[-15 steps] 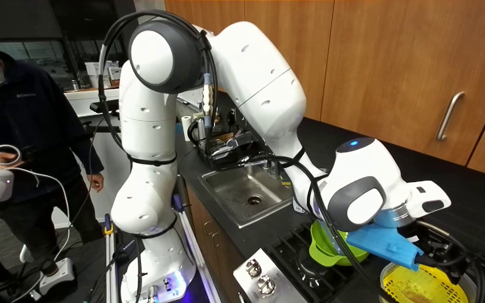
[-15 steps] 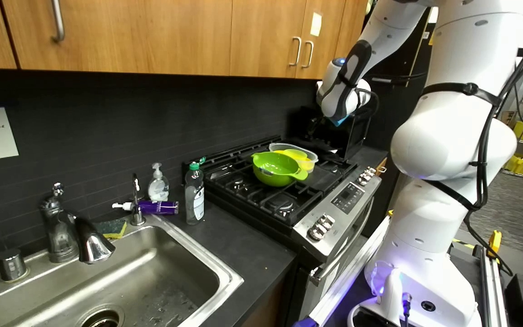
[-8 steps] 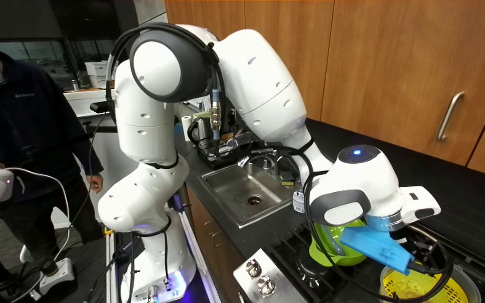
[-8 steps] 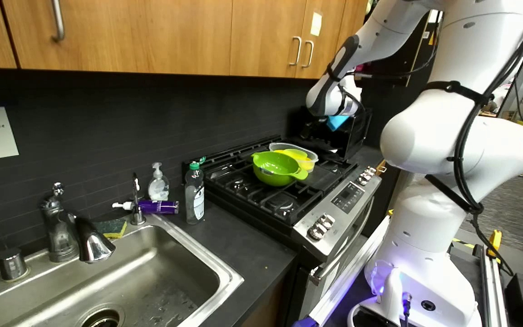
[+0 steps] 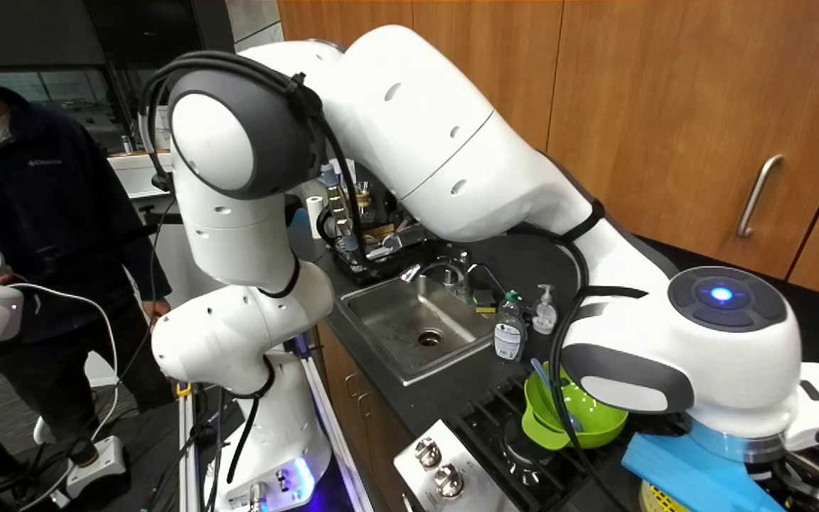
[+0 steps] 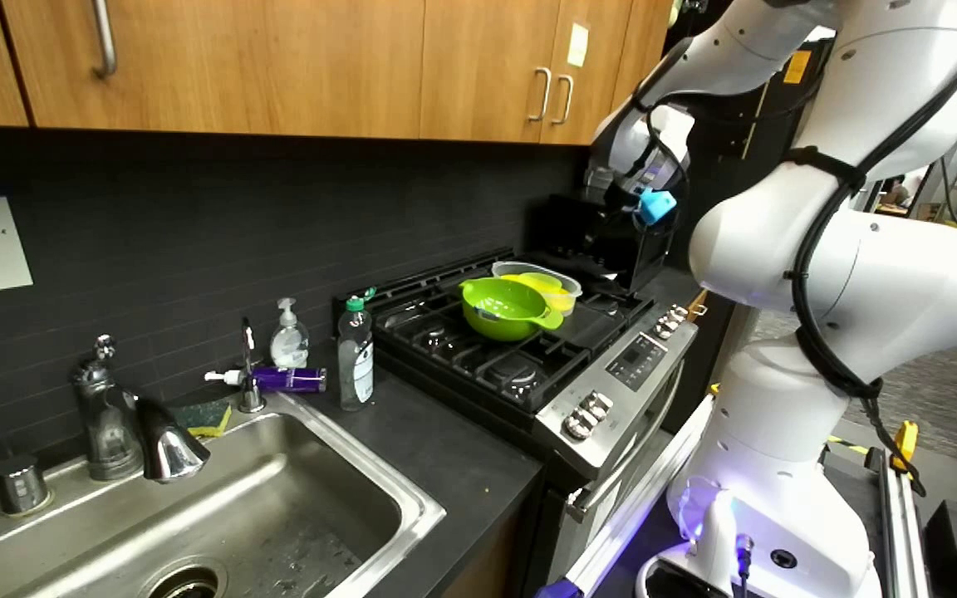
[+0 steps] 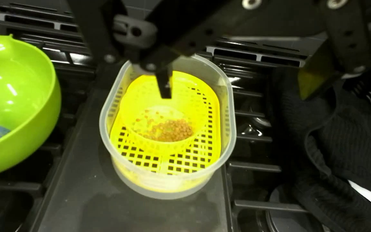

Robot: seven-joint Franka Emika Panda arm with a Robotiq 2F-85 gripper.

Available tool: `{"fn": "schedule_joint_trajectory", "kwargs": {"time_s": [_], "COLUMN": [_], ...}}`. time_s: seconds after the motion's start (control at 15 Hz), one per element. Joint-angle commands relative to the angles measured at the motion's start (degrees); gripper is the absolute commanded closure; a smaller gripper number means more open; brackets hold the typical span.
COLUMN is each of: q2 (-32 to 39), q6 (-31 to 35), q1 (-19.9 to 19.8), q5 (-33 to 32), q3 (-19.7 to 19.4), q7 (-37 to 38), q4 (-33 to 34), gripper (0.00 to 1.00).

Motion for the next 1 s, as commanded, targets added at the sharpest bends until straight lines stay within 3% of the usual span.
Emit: {"fn": "schedule_joint_trajectory", "kwargs": {"time_s": [0.0, 0.27, 0.53, 0.93], "q2": [-2.5, -5.2, -6.3, -6.2], "q6": [-8.5, -11.3, -10.4, -10.9], "q1": [4.2, 15.2, 27.3, 40.0], "q5": [5.2, 0.7, -7.7, -15.9], "q3": [-6.5, -17.5, -27.0, -36.7], "q7": [-7.8, -5.0, 3.1, 12.4], "q4": [2.6, 2.3, 2.0, 2.8], "gripper": [0.0, 0.0, 0.0, 0.0]}}
